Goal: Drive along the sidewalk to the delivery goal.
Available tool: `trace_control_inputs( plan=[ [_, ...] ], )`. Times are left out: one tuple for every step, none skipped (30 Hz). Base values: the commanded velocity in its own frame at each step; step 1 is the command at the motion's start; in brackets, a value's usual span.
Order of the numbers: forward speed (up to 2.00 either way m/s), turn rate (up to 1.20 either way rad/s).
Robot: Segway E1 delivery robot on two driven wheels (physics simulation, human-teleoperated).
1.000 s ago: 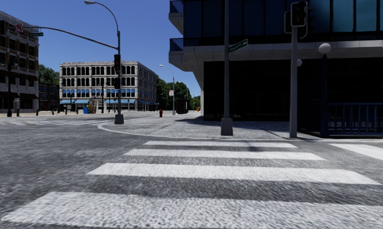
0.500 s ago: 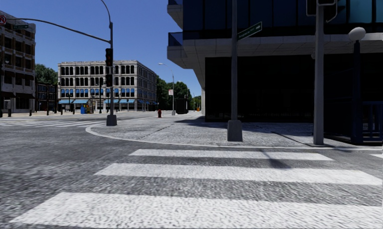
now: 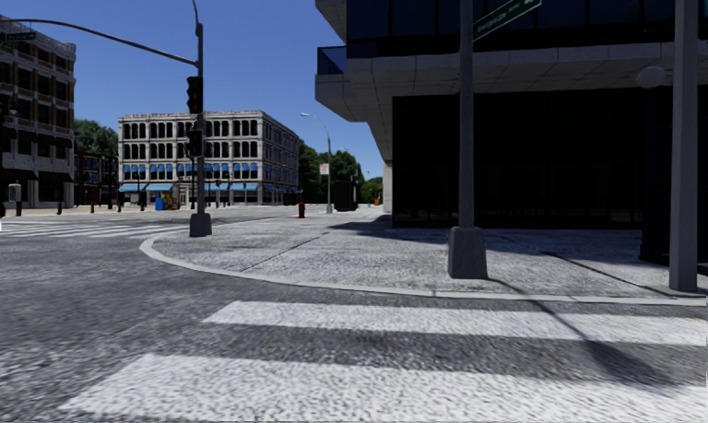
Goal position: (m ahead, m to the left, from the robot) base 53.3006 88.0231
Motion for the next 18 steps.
trace_control_inputs(
  plan=[
    [2.00,0.27],
    [2.00,0.27],
    [2.00,0.27],
    [2.00,0.27],
    [2.00,0.25],
    [2.00,0.11],
    [2.00,0.07],
    [2.00,0.07],
    [2.00,0.14],
    [2.00,0.16],
    [2.00,0.16],
    [2.00,0.10],
    [2.00,0.00],
    [2.00,0.00],
    [2.00,0.00],
    [2.00,0.00],
    [2.00,0.00],
    [2.00,0.00]
  ],
)
